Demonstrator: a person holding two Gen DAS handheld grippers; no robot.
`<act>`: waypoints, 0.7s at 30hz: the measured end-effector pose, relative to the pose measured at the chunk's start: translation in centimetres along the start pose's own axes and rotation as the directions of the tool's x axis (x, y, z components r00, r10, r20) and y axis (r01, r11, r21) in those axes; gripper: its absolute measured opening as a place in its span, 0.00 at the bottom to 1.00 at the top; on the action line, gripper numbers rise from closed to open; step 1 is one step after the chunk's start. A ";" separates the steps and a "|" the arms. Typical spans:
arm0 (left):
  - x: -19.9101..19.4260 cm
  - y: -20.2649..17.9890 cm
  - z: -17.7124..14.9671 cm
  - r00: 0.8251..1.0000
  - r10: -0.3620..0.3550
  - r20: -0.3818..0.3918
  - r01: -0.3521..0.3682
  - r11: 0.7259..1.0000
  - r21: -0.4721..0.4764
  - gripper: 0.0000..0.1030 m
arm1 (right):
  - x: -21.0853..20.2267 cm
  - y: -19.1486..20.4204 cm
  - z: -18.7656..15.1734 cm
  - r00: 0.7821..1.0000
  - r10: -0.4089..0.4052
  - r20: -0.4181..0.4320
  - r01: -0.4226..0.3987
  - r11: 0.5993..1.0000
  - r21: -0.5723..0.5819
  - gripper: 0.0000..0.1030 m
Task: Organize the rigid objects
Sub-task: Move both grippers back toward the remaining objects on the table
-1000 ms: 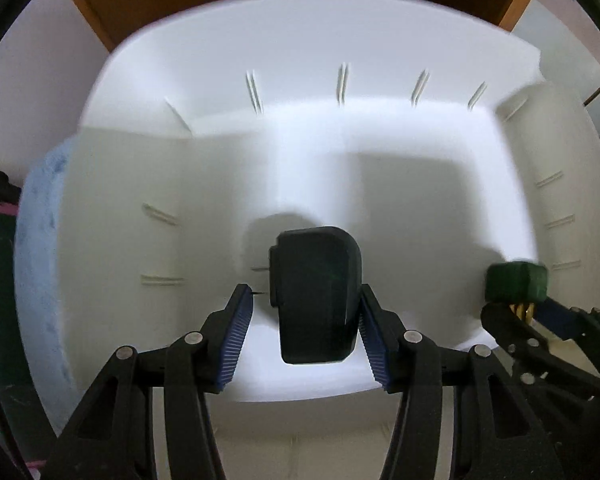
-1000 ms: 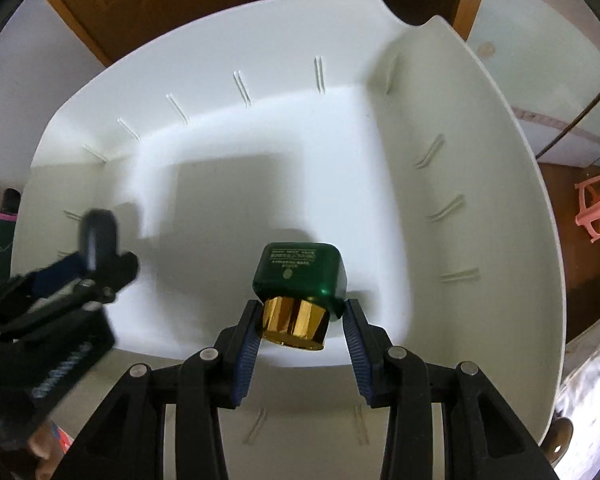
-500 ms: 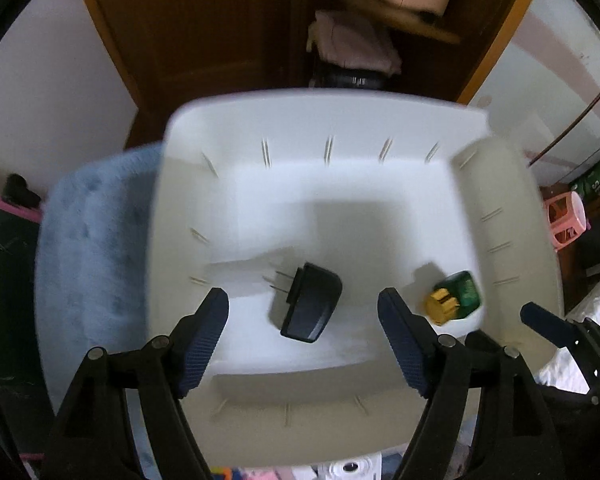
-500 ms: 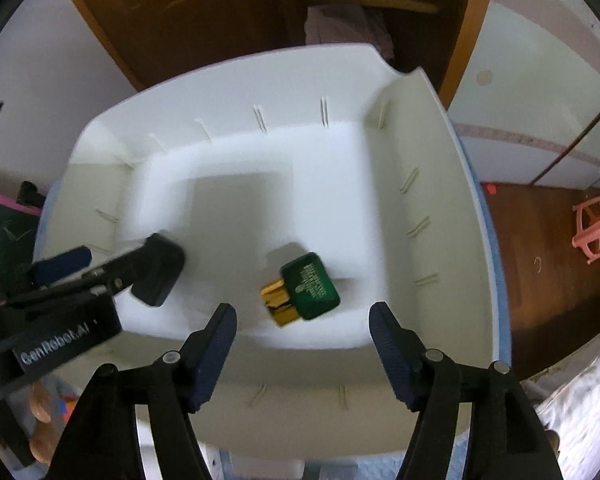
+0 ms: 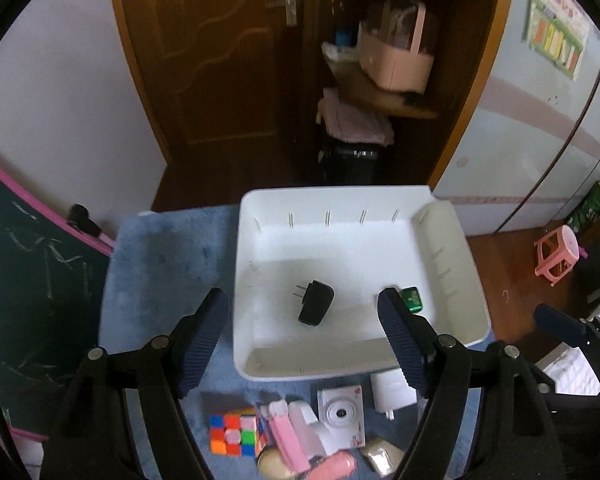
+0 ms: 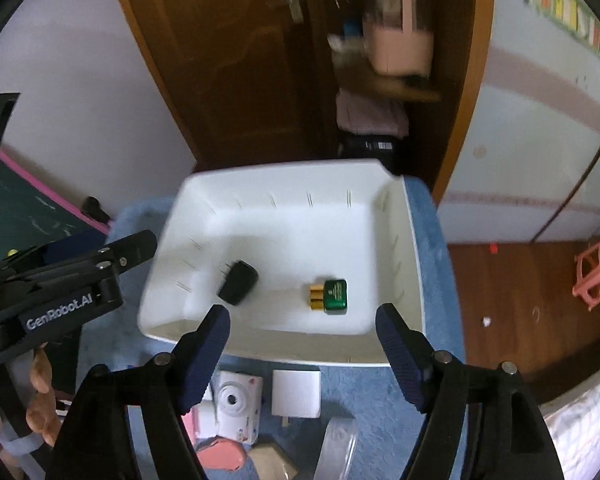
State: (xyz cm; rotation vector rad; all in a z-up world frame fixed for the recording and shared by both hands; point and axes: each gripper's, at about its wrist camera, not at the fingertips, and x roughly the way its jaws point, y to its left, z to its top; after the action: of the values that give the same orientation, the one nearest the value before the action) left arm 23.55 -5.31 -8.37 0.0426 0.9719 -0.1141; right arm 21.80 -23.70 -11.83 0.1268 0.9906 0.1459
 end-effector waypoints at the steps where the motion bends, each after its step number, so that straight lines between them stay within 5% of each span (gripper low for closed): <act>1: -0.8 0.0 -0.2 1.000 0.000 0.012 0.000 1.000 0.000 0.78 | -1.2 -0.1 -0.3 1.000 0.018 0.018 -0.018 1.000 0.004 0.74; 11: -7.6 0.0 -4.4 0.997 -0.011 0.077 0.012 1.000 -0.015 0.78 | -10.6 -0.9 -4.8 0.970 0.088 0.226 -0.090 0.996 -0.002 0.74; 21: -8.6 -2.8 -11.2 0.996 -0.059 0.070 0.054 0.996 0.072 0.80 | -12.8 -1.4 -12.2 0.982 0.055 0.178 -0.039 0.995 -0.092 0.78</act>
State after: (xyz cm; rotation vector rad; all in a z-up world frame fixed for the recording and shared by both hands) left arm 9.22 -6.44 -7.52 0.0747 0.8969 -0.2005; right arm 4.74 -26.86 -8.16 0.0806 0.7991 0.2173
